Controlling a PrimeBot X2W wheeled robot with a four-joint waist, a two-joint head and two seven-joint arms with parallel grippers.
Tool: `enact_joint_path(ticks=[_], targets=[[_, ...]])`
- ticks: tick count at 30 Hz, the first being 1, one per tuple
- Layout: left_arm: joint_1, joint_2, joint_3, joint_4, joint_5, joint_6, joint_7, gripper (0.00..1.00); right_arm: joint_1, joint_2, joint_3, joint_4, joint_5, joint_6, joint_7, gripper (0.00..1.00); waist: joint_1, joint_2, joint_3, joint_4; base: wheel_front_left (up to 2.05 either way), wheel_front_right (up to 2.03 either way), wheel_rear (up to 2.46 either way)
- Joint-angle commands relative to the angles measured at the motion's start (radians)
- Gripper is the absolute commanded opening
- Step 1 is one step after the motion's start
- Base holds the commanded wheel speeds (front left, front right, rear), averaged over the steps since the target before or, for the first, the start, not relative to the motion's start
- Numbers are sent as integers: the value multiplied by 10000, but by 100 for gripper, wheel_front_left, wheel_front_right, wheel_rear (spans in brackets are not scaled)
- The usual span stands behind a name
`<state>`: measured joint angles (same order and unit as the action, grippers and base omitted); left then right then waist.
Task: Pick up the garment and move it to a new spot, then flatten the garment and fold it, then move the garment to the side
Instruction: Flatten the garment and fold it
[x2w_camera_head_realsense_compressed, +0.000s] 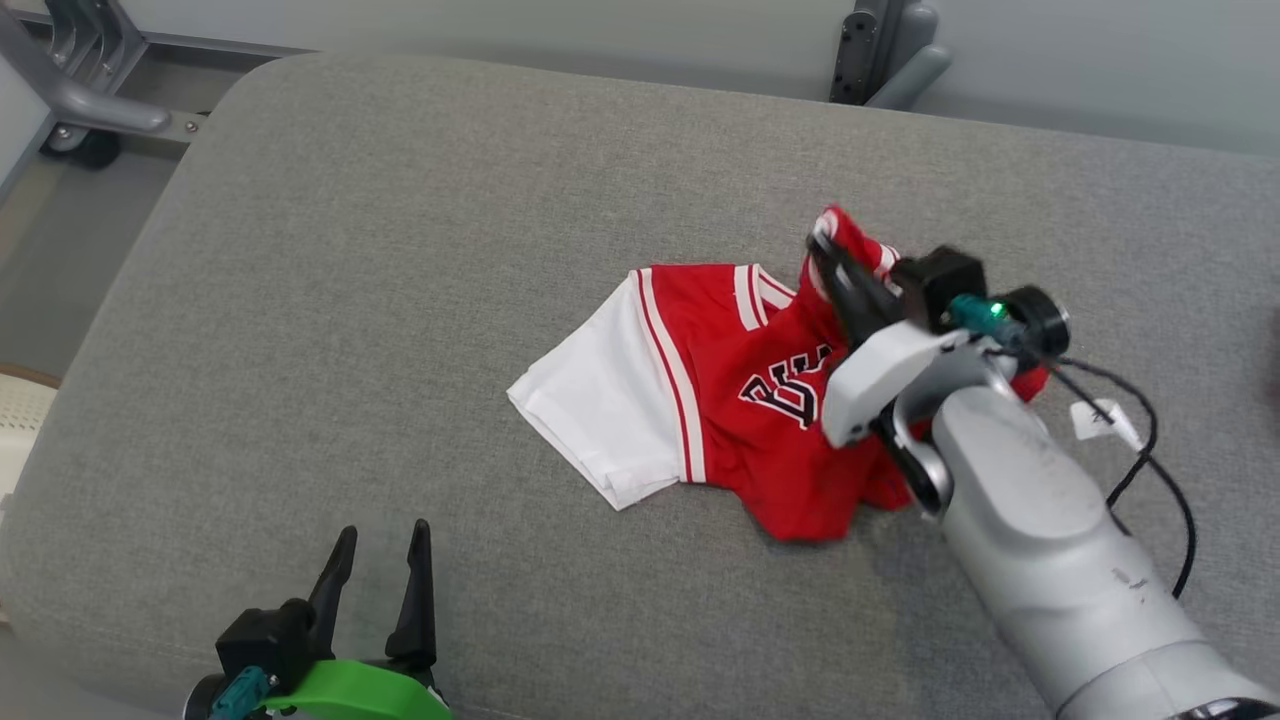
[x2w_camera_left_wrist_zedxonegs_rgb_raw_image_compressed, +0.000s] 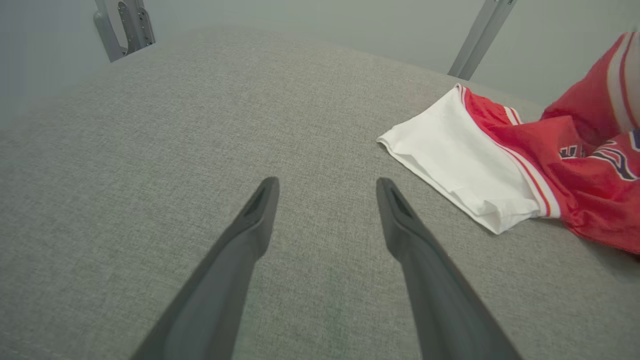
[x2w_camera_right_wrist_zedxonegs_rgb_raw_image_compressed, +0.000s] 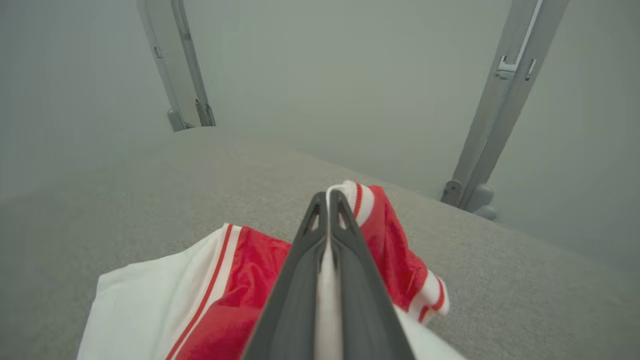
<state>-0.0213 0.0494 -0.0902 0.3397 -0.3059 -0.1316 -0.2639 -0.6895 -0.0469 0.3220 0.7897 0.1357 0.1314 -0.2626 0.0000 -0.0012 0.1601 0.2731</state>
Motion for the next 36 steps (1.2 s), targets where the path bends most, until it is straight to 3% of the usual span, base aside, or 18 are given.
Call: enact_joint_path(ticks=[1, 8, 13, 14, 15, 19, 22, 28, 36], targets=[[-128, 26, -5, -10, -11, 19, -2, 100, -250, -76, -379, -243, -79, -15, -27, 0, 0, 12, -22, -126, 0, 0, 0], [-202, 28, -171, -34, -65, 19, -2, 100, -644, -567, -3279, -1292, -1278, -15, -26, 0, 0, 12, -109, -482, 0, 0, 0], [-187, 28, -242, -12, -9, 19, -2, 100, -122, -811, -4441, -570, -2065, -15, -25, 0, 0, 12, -193, -692, 0, 0, 0], [-177, 28, -249, -6, -11, 19, -2, 100, -85, -765, -4540, -358, -2153, -15, -26, 44, 0, 12, -213, -734, 0, 0, 0], [-166, 27, -257, 1, -10, 19, -2, 100, -50, -720, -4565, -194, -2266, -15, -28, 100, 0, 12, -235, -781, 0, 0, 0], [-155, 27, -306, -12, 16, 19, -2, 100, 475, -533, -4788, -226, -2372, -15, -27, 100, 0, 12, -306, -1008, 0, 0, 0], [-139, 27, -379, -34, 79, 19, -2, 100, 1000, -304, -4650, -929, -2142, -15, -28, 100, 0, 12, -395, -1216, 0, 0, 0], [73, 29, -374, -103, 181, 19, -2, 100, 2685, -102, -3740, -2527, -1416, -15, -27, 100, 0, 12, -702, -1763, 0, 0, 0], [351, 29, -168, -104, 334, 19, -2, 100, 4689, -64, -2912, -3698, -596, -15, -27, 100, 0, 12, -1121, -2600, 0, 0, 0]])
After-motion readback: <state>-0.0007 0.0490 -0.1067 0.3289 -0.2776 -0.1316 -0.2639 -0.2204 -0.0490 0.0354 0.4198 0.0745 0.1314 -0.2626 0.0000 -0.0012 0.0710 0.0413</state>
